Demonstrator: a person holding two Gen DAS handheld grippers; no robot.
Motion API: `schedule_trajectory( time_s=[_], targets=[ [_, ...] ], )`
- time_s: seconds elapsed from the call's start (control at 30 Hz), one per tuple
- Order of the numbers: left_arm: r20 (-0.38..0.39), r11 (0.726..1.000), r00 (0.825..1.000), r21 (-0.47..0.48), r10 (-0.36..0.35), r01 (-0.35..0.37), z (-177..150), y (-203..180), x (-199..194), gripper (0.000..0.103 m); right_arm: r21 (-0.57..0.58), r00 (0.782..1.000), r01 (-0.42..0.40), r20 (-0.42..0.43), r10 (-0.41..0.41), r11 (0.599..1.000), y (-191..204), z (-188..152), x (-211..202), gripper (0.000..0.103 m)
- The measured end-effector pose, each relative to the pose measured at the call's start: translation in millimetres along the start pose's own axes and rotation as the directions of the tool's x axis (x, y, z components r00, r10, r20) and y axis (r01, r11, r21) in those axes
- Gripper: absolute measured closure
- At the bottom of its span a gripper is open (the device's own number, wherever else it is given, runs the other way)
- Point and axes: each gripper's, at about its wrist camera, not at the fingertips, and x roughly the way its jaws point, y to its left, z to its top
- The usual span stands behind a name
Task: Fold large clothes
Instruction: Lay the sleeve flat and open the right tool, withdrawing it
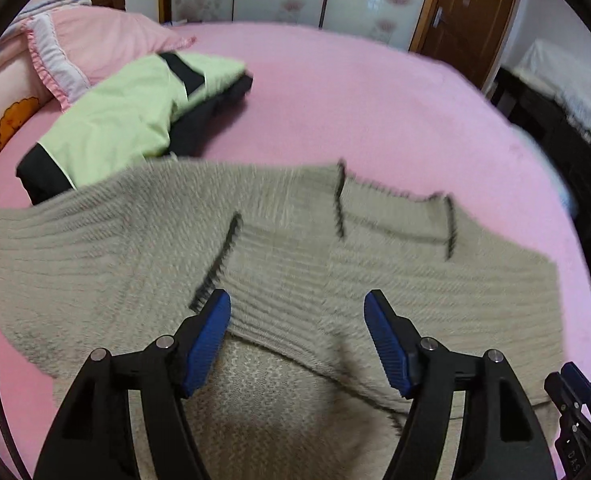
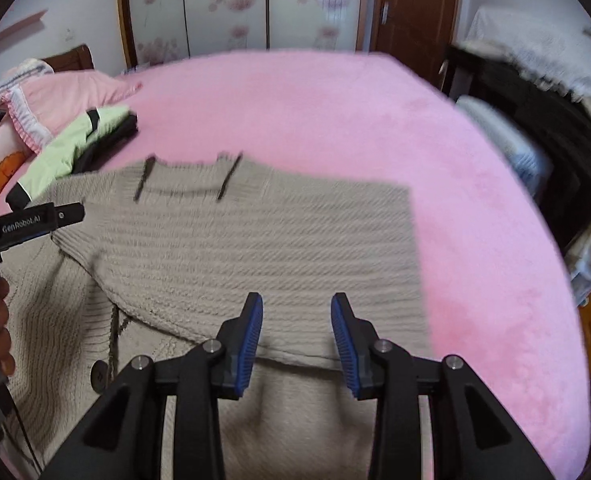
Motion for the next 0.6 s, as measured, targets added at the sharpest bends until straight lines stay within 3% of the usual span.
schedule_trajectory(
  time_s=[0.13,0.33,0.4,0.6],
  targets=[
    [-0.070,0.999,0.997,0.020,0.029,-0.027,-6.6,5.4,26.1,0.035,0.009,0.998,0.038,-0.047,-0.038,0.999,-0.5,-6.6,26.3,0.068],
    [-0.078,0.996,0.996,0.090,0.037,-0.030,-10.9,7.5,30.2,0.035,0.090,0.989,0.135,-0.076,-0.128,0.987,-40.7,-20.7,33.6,0.070],
    [-0.075,0.995,0.996,0.099,0.038,-0.030,-10.3,9.1,25.3,0.035,0.125,0.991,0.122,-0.075,-0.113,0.985,-53.6,-25.6,27.6,0.075],
    [-0.002,0.990,1.000,0.139,0.020,-0.020,-9.2,13.4,-21.3,0.031,0.195,0.991,0.112,-0.093,-0.096,0.974,-54.6,-28.9,1.7,0.073]
  ],
)
